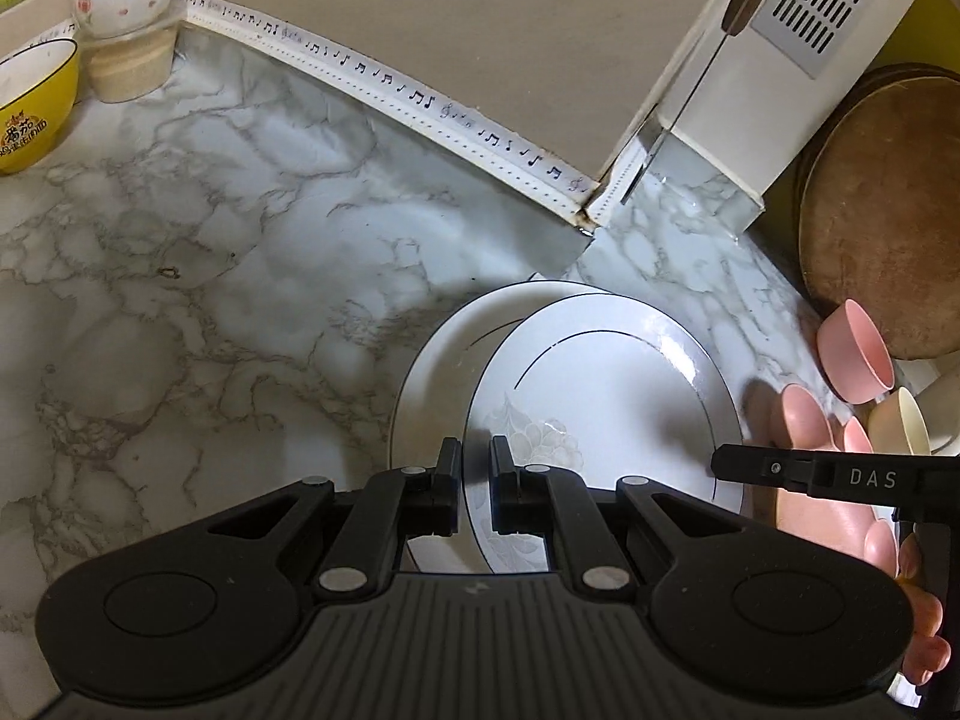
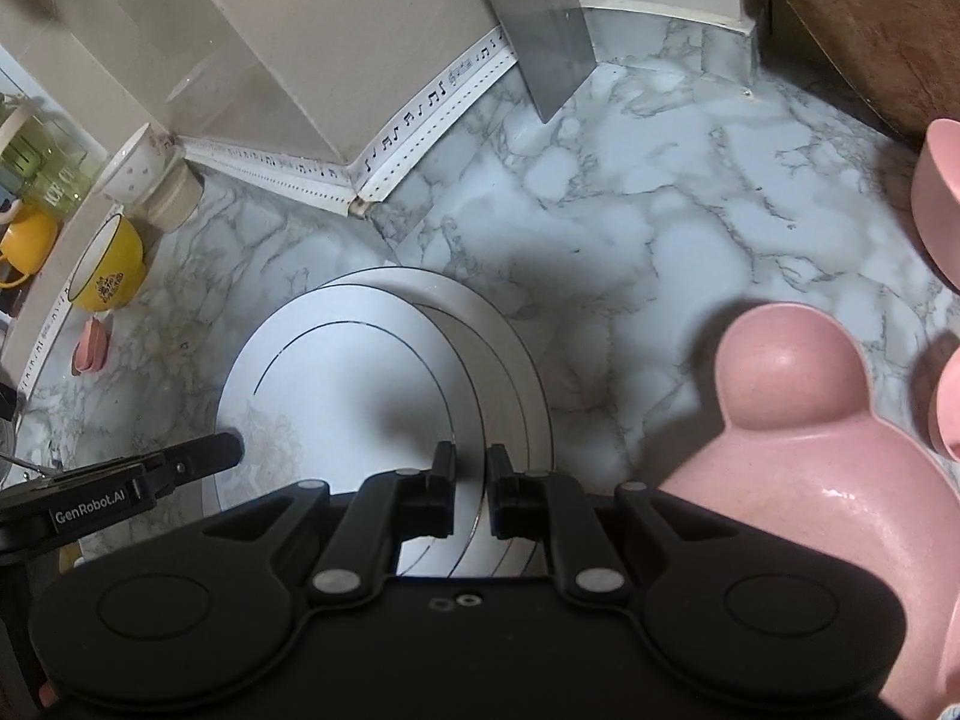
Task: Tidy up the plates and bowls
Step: 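Carry the stove plate with both tools and lower it onto the corner plate, then press the stacked plate down and open both tools, then lift both tools away from the plate stack toward the pink bear plate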
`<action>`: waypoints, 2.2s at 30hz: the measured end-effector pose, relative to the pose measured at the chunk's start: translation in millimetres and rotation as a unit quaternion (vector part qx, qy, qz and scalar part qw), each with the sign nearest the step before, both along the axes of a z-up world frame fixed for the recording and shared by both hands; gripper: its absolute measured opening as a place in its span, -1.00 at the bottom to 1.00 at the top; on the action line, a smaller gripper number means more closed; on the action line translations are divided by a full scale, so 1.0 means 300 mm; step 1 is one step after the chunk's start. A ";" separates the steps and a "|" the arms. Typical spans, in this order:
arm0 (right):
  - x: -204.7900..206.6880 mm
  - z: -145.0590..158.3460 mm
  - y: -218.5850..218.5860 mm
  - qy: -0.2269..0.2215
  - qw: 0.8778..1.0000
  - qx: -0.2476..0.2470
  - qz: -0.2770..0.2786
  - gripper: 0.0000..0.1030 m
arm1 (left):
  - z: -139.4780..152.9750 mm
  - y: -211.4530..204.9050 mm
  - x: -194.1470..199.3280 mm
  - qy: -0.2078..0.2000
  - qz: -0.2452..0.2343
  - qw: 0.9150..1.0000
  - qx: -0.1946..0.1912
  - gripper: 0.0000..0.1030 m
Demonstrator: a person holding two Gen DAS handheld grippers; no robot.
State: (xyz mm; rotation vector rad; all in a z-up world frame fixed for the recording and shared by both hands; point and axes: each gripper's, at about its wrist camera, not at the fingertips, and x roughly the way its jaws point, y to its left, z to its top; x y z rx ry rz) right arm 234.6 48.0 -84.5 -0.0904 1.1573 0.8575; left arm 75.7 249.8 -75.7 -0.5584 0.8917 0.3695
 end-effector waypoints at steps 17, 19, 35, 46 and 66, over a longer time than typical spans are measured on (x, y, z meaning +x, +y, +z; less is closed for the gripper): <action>0.007 -0.034 0.021 0.009 1.000 -0.013 -0.004 -0.78 | -0.041 0.016 0.021 0.014 -0.010 1.000 -0.002 -0.85; 0.006 -0.033 0.023 0.009 1.000 -0.013 -0.005 -0.78 | -0.040 0.017 0.023 0.015 -0.013 1.000 0.000 -0.85; 0.009 -0.035 0.020 0.009 1.000 -0.008 -0.019 -0.79 | -0.052 0.032 0.013 0.008 -0.023 1.000 -0.012 -0.85; 0.007 -0.027 0.019 -0.008 1.000 -0.020 -0.014 -0.82 | -0.042 0.039 0.004 0.003 -0.025 1.000 0.001 -0.85; -0.106 0.180 -0.202 -0.093 0.995 0.007 -0.020 -0.38 | 0.137 -0.207 0.037 -0.059 -0.103 0.989 0.083 -0.84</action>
